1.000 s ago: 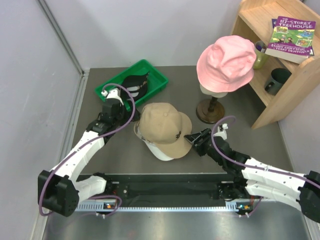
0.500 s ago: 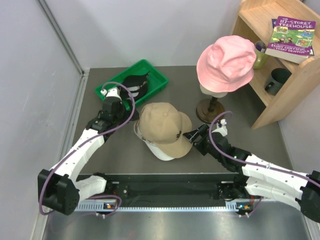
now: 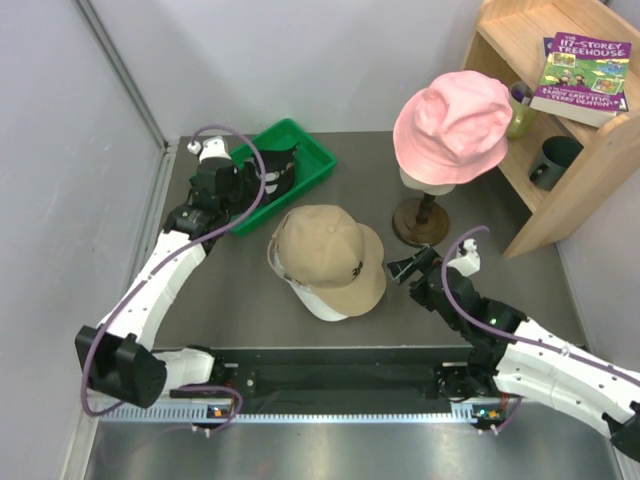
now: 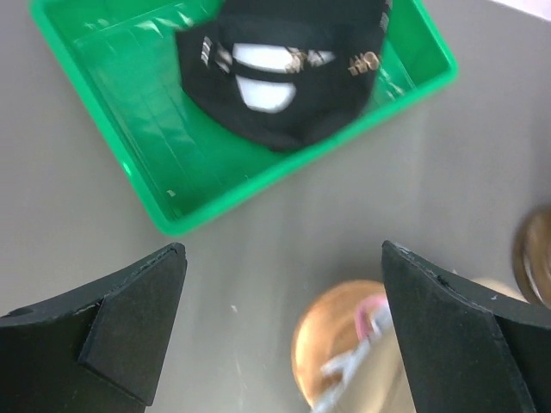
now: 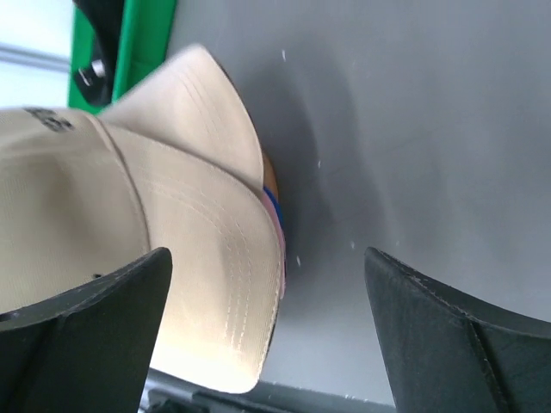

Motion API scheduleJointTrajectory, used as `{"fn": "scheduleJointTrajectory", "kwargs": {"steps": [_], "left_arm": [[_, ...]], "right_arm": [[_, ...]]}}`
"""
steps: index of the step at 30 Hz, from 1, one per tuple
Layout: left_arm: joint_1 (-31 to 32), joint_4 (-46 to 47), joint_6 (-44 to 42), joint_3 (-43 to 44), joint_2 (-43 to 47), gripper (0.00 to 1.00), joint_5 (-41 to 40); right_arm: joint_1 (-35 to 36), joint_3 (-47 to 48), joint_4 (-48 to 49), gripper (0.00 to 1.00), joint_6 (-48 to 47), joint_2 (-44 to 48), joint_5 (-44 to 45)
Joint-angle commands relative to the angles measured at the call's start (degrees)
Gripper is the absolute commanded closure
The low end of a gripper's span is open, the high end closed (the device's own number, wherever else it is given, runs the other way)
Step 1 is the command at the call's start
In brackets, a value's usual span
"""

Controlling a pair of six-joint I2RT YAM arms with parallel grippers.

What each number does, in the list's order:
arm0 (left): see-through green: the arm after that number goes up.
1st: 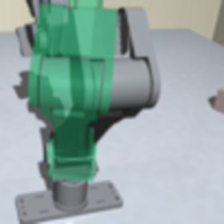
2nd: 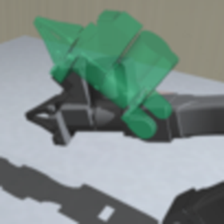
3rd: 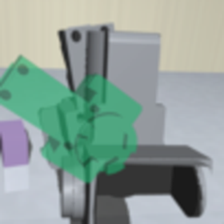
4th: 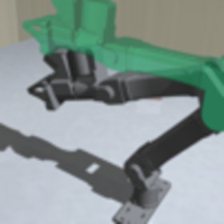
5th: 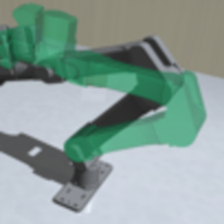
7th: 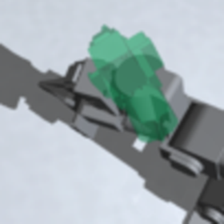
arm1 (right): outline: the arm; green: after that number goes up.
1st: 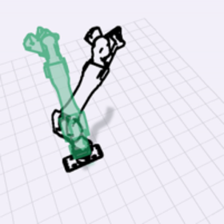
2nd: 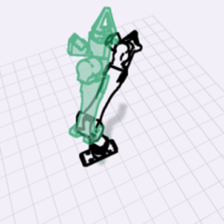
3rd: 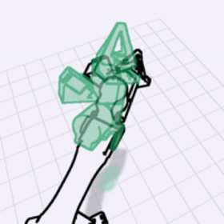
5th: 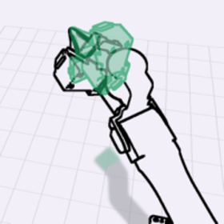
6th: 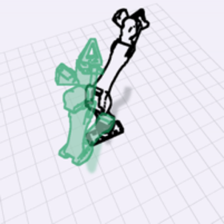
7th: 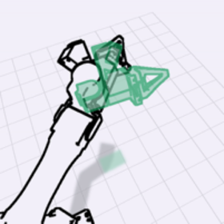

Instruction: Stack the hats

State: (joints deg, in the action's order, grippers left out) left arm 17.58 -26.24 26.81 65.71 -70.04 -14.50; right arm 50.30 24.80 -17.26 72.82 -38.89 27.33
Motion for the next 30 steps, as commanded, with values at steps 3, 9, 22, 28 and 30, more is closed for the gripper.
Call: {"fn": "scheduleJointTrajectory", "kwargs": {"steps": [3,9,22,28,30], "left_arm": [[-3.87,2.24,-3.87,8.01,-9.57,0.01,-1.94],[-8.78,0.93,-2.47,17.06,-25.46,0.01,-4.83],[-12.13,1.90,1.23,32.18,-48.08,0.07,2.20],[-12.40,2.33,0.36,32.46,-51.25,0.77,1.84],[-12.57,2.86,-1.13,32.55,-50.81,1.00,1.76]], "right_arm": [[-1.35,5.26,-3.92,0.08,-7.07,6.63,8.79],[-7.66,7.89,-4.98,0.08,-12.59,7.70,6.43],[-36.14,13.61,5.47,0.08,-22.01,-7.57,-17.22],[-36.86,17.56,9.16,0.10,-24.65,-15.32,-19.68],[-36.86,18.70,9.96,0.10,-25.97,-15.95,-20.04]]}}
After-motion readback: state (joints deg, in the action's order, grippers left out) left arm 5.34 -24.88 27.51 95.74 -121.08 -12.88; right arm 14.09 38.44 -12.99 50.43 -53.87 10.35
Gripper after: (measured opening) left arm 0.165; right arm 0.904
